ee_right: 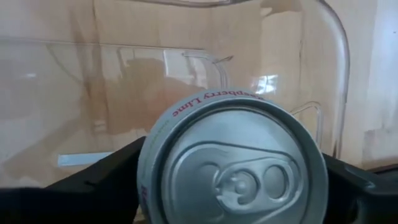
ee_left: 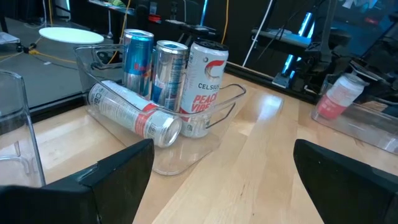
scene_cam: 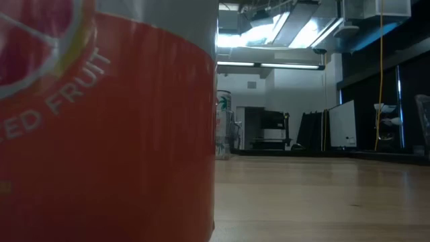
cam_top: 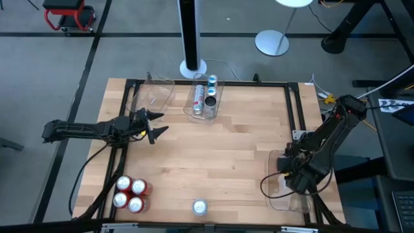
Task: Sort soda cans
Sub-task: Put the pink white soda can into the bottom right transparent bin
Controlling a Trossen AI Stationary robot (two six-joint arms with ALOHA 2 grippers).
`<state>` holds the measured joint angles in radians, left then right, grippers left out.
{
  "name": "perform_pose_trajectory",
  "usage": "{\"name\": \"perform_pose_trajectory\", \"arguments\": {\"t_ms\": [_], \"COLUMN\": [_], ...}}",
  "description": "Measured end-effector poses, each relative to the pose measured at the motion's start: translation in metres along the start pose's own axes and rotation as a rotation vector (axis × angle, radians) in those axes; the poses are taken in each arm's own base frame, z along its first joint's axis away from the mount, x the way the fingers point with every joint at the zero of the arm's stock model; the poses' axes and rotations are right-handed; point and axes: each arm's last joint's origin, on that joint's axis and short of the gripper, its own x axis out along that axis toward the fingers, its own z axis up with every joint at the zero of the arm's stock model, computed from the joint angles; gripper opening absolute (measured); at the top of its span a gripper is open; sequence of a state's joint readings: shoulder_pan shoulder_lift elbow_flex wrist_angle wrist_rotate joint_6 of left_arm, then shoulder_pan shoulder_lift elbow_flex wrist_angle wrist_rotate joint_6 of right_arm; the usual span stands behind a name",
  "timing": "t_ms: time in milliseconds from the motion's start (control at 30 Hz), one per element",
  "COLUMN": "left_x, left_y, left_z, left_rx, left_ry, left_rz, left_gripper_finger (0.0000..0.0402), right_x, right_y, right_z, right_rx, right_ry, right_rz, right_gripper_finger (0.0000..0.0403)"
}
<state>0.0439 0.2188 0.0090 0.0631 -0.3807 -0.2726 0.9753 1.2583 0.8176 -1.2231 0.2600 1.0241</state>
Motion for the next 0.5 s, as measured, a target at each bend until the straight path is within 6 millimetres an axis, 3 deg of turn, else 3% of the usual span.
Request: {"name": "perform_pose_trajectory", "arguments": {"t_ms": [233,500], "left_x": [0.000,0.000], "left_y": [0.000,0.000], "left_z": [0.000,0.000], "left_rx": [-0.001,-0.003], "left_ry": [0.000,0.000], "left_rz": [0.000,0.000], "left_gripper_finger": [0.0375,0.0375], "right_x": [-0.011,-0.013], "right_y": [-0.003,-0.002], "right_z": [0.001,-0.001], "right_rx": [-0.019,-0.018], "right_ry": [0.042,0.118], "right_rz": [-0.009,0.031], "right_gripper_finger": [0.0387,0.0391]}}
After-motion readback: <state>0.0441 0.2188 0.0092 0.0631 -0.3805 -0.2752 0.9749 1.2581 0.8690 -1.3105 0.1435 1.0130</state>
